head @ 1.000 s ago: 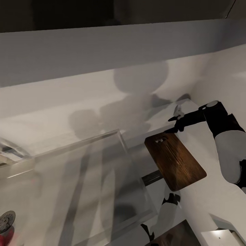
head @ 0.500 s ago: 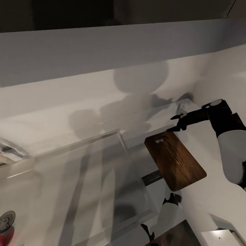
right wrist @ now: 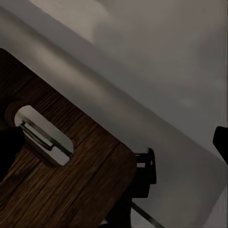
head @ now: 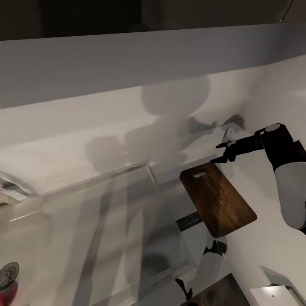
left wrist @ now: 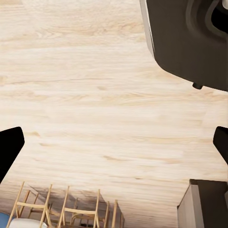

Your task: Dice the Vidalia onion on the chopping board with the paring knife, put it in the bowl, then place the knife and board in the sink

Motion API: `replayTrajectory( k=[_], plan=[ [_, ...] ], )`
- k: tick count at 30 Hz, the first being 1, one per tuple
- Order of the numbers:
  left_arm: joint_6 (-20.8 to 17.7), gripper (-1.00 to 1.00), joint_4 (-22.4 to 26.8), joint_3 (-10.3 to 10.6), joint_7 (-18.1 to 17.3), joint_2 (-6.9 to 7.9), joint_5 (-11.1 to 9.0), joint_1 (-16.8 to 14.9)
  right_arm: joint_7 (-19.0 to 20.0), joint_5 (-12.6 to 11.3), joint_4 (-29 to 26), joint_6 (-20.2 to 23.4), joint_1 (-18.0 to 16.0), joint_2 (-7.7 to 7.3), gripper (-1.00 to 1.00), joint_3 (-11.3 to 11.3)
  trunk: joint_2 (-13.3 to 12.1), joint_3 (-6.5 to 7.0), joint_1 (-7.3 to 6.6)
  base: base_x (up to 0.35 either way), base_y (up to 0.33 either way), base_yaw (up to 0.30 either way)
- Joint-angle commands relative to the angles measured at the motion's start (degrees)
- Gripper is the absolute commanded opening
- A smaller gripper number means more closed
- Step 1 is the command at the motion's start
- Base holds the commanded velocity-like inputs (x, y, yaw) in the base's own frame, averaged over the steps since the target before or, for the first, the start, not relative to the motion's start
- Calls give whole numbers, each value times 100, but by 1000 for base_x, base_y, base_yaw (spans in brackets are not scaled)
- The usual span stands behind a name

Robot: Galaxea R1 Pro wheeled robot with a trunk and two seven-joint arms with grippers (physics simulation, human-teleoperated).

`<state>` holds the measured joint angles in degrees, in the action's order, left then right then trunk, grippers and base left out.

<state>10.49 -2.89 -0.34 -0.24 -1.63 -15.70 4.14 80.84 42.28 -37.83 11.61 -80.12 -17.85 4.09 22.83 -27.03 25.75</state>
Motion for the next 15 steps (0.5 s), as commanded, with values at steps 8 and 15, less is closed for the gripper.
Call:
replayTrajectory(
  k=[8, 15],
  plan=[
    [32, 100, -10, -1, -3, -1, -21, -2, -4, 26, -5, 58, -3, -5, 100, 23, 9, -7, 3, 0, 0, 0],
    [32, 100, -10, -1, -3, 0, -21, -1, -29, 26, -99, 60, -3, -3, 100, 37, 9, -7, 3, 0, 0, 0]
  ],
)
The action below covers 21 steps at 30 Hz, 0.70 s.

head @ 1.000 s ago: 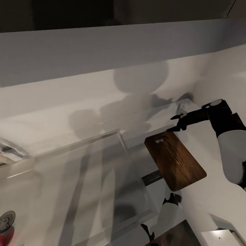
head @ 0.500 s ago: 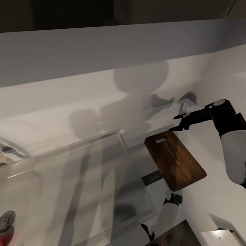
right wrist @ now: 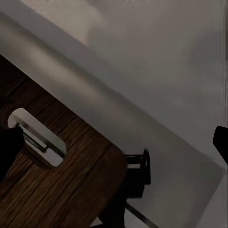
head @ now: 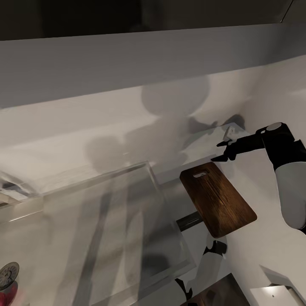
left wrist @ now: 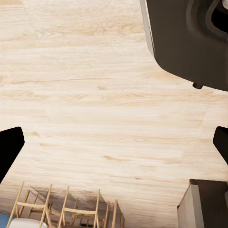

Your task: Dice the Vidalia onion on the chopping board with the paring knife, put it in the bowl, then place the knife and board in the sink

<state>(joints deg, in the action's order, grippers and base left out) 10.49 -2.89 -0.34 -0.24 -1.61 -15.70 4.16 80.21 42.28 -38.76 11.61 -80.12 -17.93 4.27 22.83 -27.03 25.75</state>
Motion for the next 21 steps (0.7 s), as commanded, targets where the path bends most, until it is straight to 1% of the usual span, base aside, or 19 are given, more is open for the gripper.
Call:
replayTrajectory(
  k=[1, 5, 14, 21],
  plan=[
    [32, 100, -10, -1, -3, -1, -21, -4, 24, 26, -53, 60, -3, 6, 100, 20, 9, -7, 3, 0, 0, 0],
    [32, 100, -10, -1, -3, -5, -21, -3, -3, 26, -144, 60, -3, 8, 100, 21, 9, -7, 3, 0, 0, 0],
    [32, 100, -3, -1, -3, -4, -21, -2, -194, 23, -157, 60, -3, 15, 100, -6, 9, -7, 3, 0, 0, 0],
    [32, 100, -2, -1, -3, -5, -21, -2, -240, 26, -147, 53, -3, 40, 100, -25, 9, -7, 3, 0, 0, 0]
  ],
)
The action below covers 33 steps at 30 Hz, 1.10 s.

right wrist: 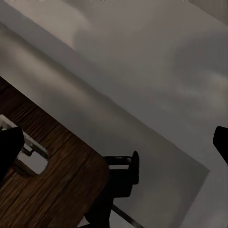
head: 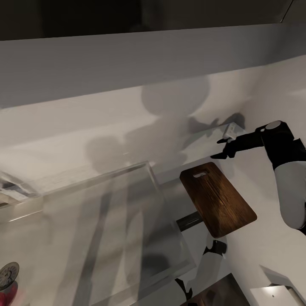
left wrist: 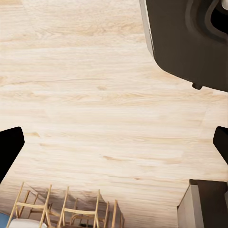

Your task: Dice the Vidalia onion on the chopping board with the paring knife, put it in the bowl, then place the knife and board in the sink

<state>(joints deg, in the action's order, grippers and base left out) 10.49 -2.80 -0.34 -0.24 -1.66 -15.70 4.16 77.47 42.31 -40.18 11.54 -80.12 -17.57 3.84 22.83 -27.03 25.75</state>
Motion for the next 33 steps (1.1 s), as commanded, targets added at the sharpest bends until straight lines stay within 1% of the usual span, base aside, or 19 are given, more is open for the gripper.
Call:
replayTrajectory(
  k=[1, 12, 14, 19, 25, 33],
  plan=[
    [32, 100, -10, -1, -3, -1, -21, -3, 16, 17, 14, 59, -3, 24, 100, 13, 9, -7, 3, 0, 0, 0],
    [32, 100, -10, -1, -3, -1, -20, -3, -39, -11, 49, 56, -3, 67, 100, 5, 9, -7, 3, 0, 0, 0],
    [32, 100, -10, -1, -3, -1, -21, -3, -39, -10, 54, 58, -3, 125, 100, 4, 9, -7, 3, 0, 0, 0],
    [32, 100, -10, -1, -3, -1, -18, -3, -39, -5, 66, 58, -3, 204, 100, 3, 9, -7, 3, 0, 0, 0],
    [32, 100, -10, -1, -3, -1, -21, -3, -39, -9, 90, 59, -3, 230, 100, -3, 9, -13, 3, 0, 0, 0],
    [32, 100, -18, -1, -3, -1, -20, -3, -46, -4, 254, 59, -3, 276, 100, -1, 9, -36, 3, 0, 0, 0]
  ],
)
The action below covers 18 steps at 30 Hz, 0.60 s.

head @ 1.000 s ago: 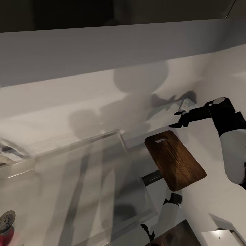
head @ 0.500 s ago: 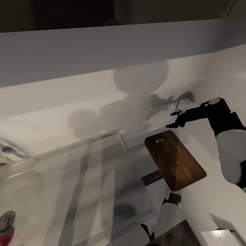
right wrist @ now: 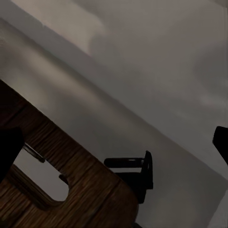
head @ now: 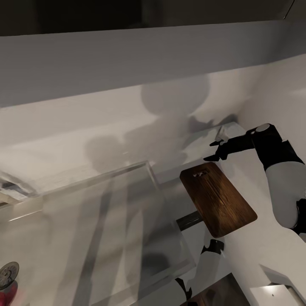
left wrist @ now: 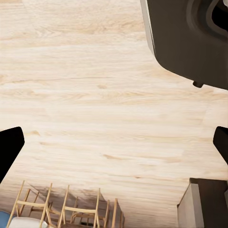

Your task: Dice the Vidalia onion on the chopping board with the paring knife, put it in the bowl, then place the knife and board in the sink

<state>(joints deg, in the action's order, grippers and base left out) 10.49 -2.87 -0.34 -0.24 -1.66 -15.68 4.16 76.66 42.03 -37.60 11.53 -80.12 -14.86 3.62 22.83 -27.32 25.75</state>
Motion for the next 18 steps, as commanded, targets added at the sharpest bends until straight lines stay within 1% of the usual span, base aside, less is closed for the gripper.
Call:
replayTrajectory(
  k=[1, 9, 18],
  plan=[
    [32, 100, -10, -1, -3, -1, -21, -2, 32, 25, 12, 58, -3, 6, 100, 22, 9, -10, 3, 0, 0, 0],
    [32, 100, -11, -1, -3, -1, -22, -4, 8, 25, 225, 42, -3, 9, 100, 24, 9, -34, 3, 0, 0, 0],
    [32, 100, -11, -1, -3, -1, -23, -3, -73, 25, 267, 41, -3, 9, 100, 25, 9, -60, 3, 0, 0, 0]
  ],
)
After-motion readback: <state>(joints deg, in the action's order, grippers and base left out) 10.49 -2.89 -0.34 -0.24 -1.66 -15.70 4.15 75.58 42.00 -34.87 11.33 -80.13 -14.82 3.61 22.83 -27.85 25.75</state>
